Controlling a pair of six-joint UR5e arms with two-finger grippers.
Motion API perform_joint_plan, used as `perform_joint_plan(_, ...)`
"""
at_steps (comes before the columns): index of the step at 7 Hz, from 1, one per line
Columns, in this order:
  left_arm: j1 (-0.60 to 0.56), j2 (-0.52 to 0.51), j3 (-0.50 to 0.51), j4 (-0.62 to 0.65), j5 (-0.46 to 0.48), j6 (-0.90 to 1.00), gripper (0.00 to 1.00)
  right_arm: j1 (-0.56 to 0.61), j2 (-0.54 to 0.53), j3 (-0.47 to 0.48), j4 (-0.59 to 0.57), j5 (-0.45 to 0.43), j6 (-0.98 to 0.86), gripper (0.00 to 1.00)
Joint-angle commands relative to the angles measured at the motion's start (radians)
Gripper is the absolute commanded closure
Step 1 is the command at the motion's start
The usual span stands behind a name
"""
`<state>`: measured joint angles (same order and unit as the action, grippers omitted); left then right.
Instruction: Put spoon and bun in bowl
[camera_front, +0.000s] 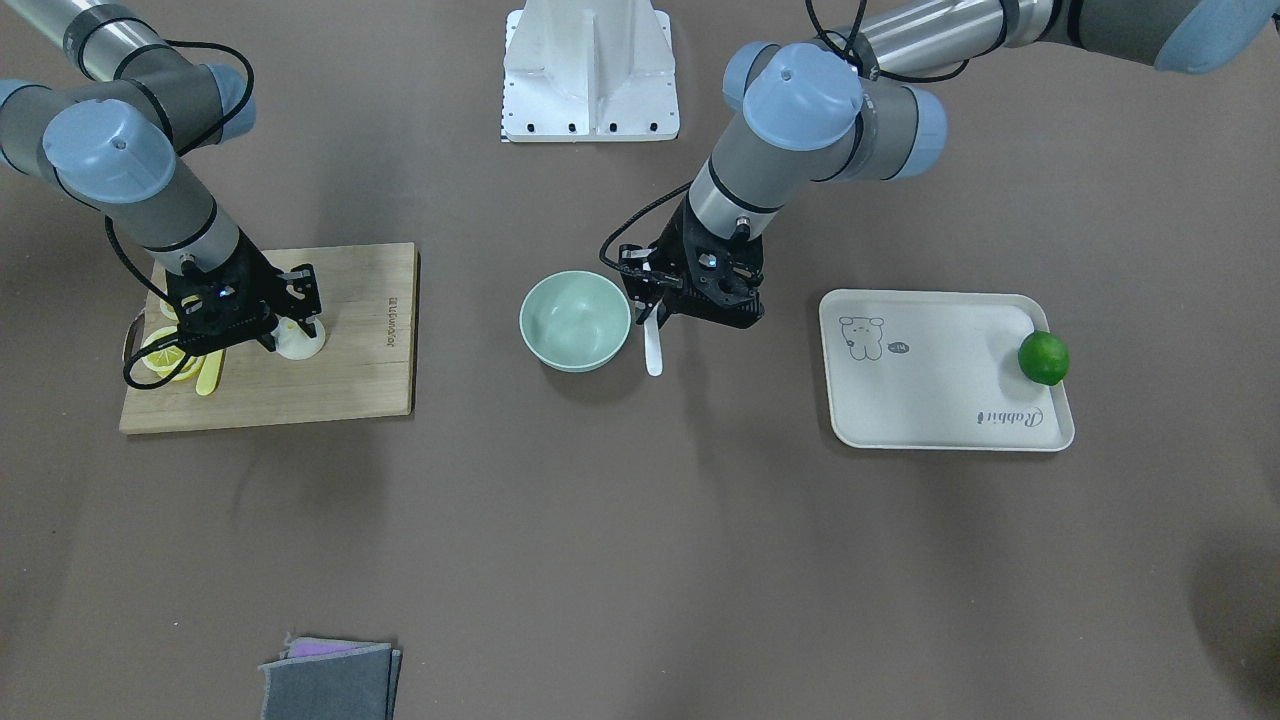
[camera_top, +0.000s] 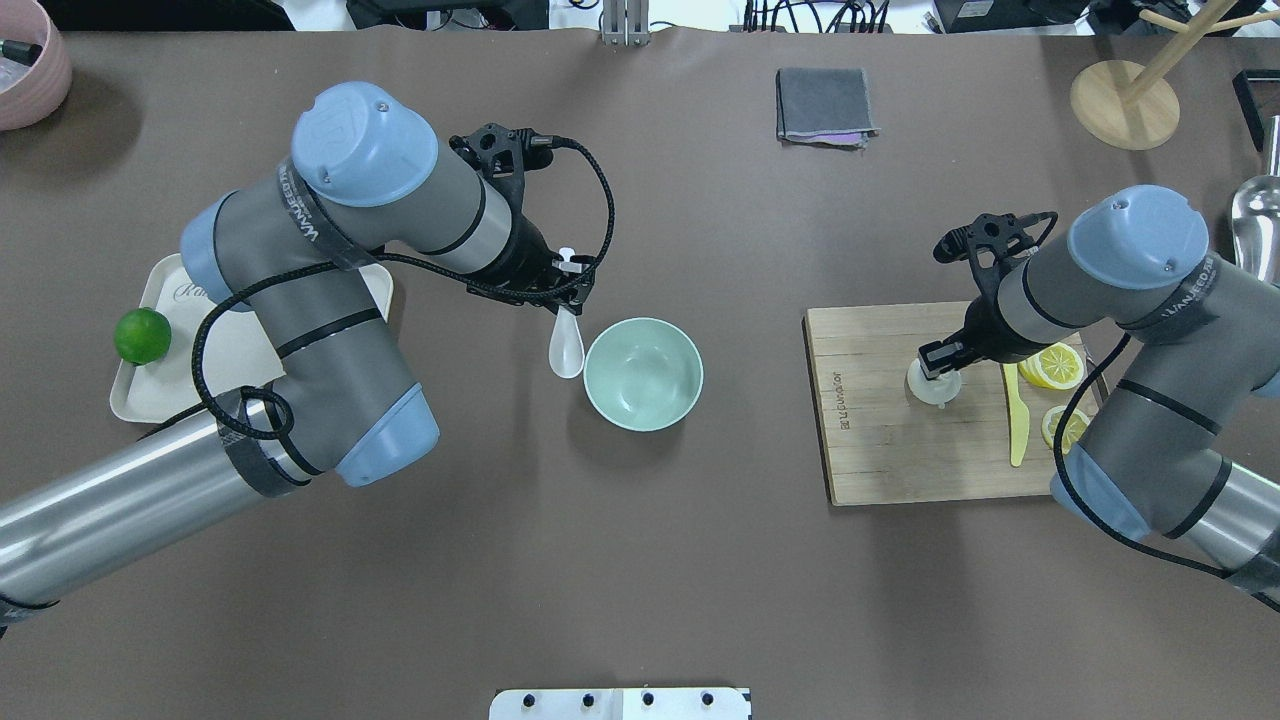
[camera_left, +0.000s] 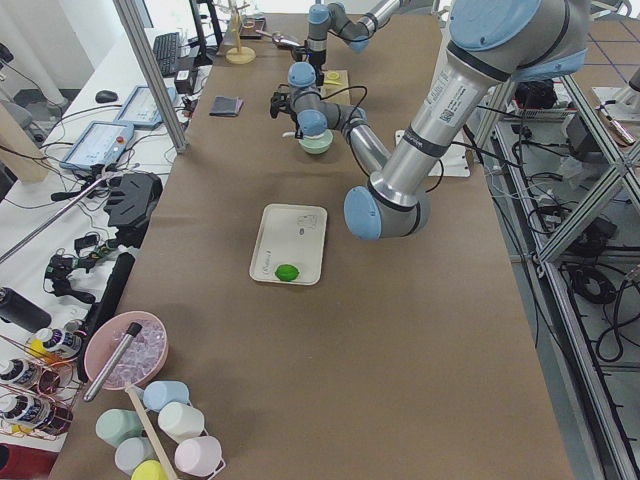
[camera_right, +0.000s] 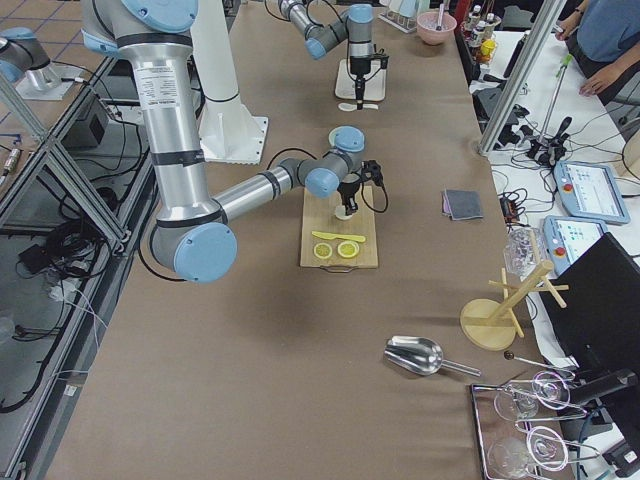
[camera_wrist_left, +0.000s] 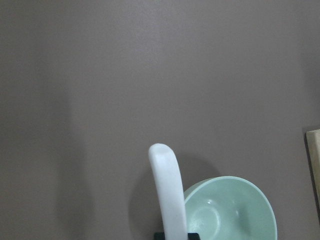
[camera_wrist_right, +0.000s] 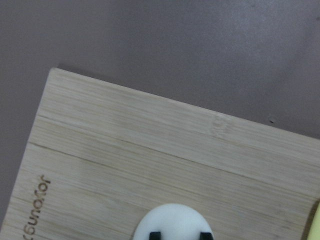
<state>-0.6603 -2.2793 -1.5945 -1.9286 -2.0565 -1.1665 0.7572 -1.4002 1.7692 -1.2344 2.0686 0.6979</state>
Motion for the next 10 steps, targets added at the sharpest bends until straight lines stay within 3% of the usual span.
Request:
perform_joint_plan(1,0.023,-0.057,0.048,-0.006,0.053,-0.030,1.00,-0.001,0.000,0.013,0.000,0.036,0.002,1.00)
perform_joint_plan(3,0.062,-0.072,0.077,-0.026,0.122,-0.042,1.00,0.004,0.044,0.041,-0.002,0.054,0.017,1.00)
perform_joint_plan(5,0.126,-0.071,0.163,-0.154,0.217,-0.102,1.00,0.001,0.133,0.038,-0.002,0.054,0.109,1.00)
perform_joint_plan(6,0.137,-0.068,0.166,-0.159,0.217,-0.099,0.42,-0.001,0.168,0.032,0.000,0.054,0.162,1.00)
perform_joint_plan(7,0.136,-0.065,0.144,-0.156,0.219,-0.102,0.02,-0.001,0.203,0.026,0.000,0.051,0.196,1.00)
perform_joint_plan(8,0.134,-0.011,0.069,-0.155,0.219,-0.102,0.01,-0.008,0.252,0.007,-0.002,0.048,0.251,1.00)
perform_joint_plan(10,0.085,0.164,-0.171,-0.144,0.199,-0.091,0.01,-0.051,0.364,-0.051,0.000,0.019,0.374,1.00)
